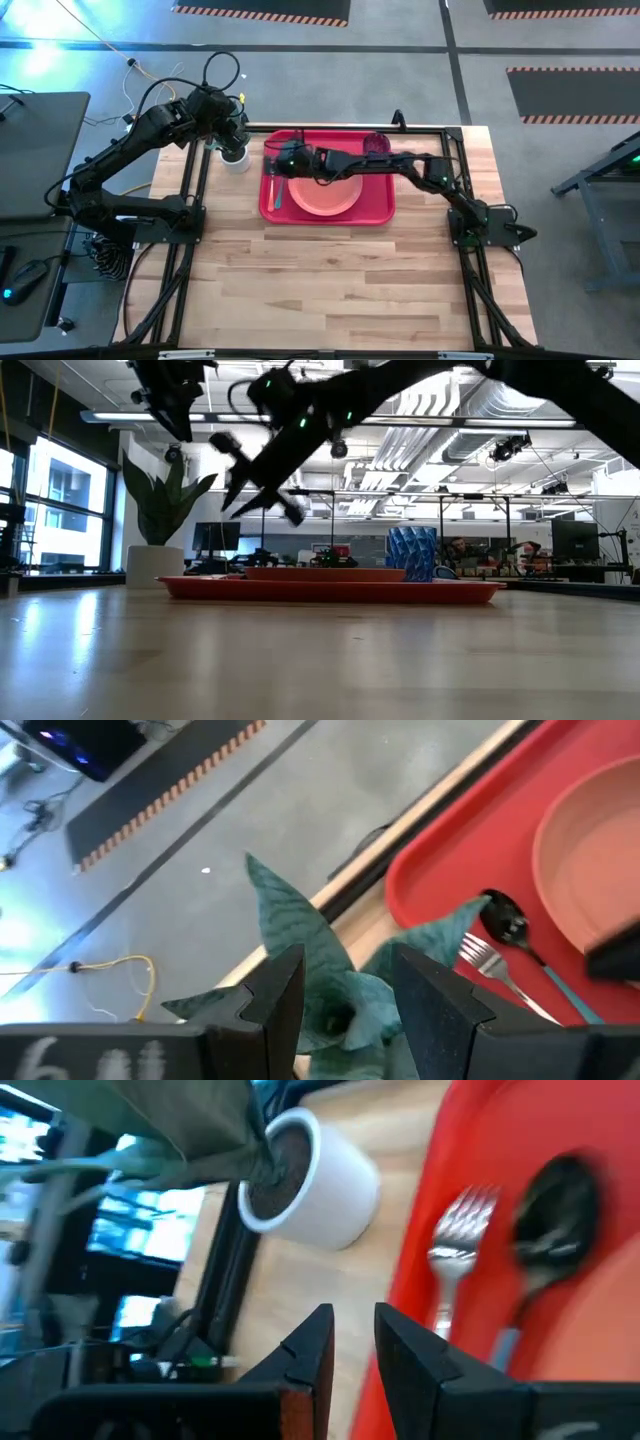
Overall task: Pick and place plate/cup/fork/spoon on tray
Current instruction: Adjust the utensils on the pink tray
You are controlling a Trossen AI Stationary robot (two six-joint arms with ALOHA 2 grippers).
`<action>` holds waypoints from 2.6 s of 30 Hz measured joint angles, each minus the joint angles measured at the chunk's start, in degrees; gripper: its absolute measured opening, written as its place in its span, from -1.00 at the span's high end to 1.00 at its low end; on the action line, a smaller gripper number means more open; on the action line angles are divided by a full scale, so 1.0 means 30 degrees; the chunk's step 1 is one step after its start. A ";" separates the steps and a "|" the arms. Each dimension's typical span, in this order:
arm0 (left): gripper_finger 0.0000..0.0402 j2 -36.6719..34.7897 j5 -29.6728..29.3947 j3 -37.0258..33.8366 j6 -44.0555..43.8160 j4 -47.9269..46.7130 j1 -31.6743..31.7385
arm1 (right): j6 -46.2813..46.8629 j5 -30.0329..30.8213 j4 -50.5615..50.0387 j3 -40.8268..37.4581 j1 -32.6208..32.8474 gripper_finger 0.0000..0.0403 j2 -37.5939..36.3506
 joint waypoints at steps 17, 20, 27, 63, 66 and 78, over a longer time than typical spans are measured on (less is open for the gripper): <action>0.30 0.0022 0.4797 -0.0007 -0.5900 -0.2973 -0.0126 | -0.8177 0.3296 -0.9329 0.0000 -0.1641 0.67 -0.7212; 0.30 0.0021 0.4739 -0.0007 -0.7818 -0.3687 -0.0488 | -1.0086 0.3158 -0.9930 0.0000 -0.2412 0.67 -0.8632; 0.30 0.0097 0.4732 -0.0007 -1.2453 -0.3779 -0.1990 | -1.4295 0.3122 -1.0273 0.0000 -0.4153 0.67 -1.1285; 0.45 1.2289 0.1827 -0.0007 -1.9205 -0.1822 -0.7305 | -1.9400 0.1978 -1.4947 -0.0066 -0.6630 0.67 -1.2813; 0.48 1.2874 0.1839 -0.0007 -1.9079 -0.1732 -0.7342 | -1.9400 0.1978 -1.4954 -0.0066 -0.6630 0.67 -1.2813; 0.59 1.4536 0.2575 -0.0007 -1.8039 -0.0076 -0.7031 | -1.9407 0.1920 -1.5110 -0.0066 -0.6630 0.67 -1.2813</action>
